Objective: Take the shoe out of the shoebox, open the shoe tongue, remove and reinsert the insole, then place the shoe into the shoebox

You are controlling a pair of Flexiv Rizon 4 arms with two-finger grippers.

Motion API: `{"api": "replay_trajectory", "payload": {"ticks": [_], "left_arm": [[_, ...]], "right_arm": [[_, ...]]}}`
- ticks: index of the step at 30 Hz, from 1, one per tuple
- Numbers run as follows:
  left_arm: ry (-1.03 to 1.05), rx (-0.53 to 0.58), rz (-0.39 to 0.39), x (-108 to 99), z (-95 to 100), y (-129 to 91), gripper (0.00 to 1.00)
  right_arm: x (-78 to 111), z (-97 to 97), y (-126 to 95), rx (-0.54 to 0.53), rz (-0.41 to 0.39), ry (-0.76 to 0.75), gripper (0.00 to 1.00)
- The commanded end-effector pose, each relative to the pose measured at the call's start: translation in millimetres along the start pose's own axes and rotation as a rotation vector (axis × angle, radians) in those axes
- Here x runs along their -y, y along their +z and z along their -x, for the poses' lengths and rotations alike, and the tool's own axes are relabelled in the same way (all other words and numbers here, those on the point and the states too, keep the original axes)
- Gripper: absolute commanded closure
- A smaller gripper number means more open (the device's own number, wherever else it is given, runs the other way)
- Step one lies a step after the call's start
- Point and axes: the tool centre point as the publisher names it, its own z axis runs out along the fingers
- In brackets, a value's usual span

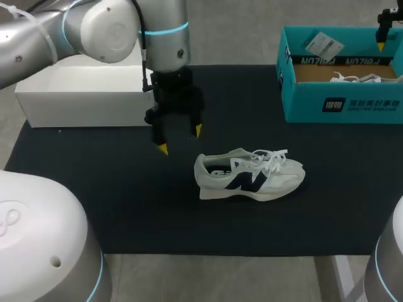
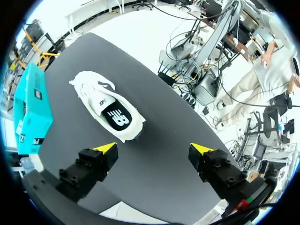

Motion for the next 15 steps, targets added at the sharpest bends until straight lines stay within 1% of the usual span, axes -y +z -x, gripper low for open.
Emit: {"api": "replay_trajectory", "payload": {"ticks": [1,4,5,15], "left_arm": [[-0.090,0.232,-0.004,-2.8,-17.3,-6.5,0.00],[-0.067,0.263,0.053,0.6,-25.6,-11.7,0.00],[-0.015,0.258,0.100,3.6,-27.8,-14.3,0.00],[-0.015,0.258,0.100,3.6,-27.8,-14.3,0.00]], "right_arm": [[0.7,0.2,0.0,0.000,0.002,0.000,0.00],[0.7,0.2,0.0,0.000,0.002,0.000,0.00],[0.7,0.2,0.0,0.000,0.002,0.000,0.00],[0.7,0.2,0.0,0.000,0.002,0.000,0.00]]}}
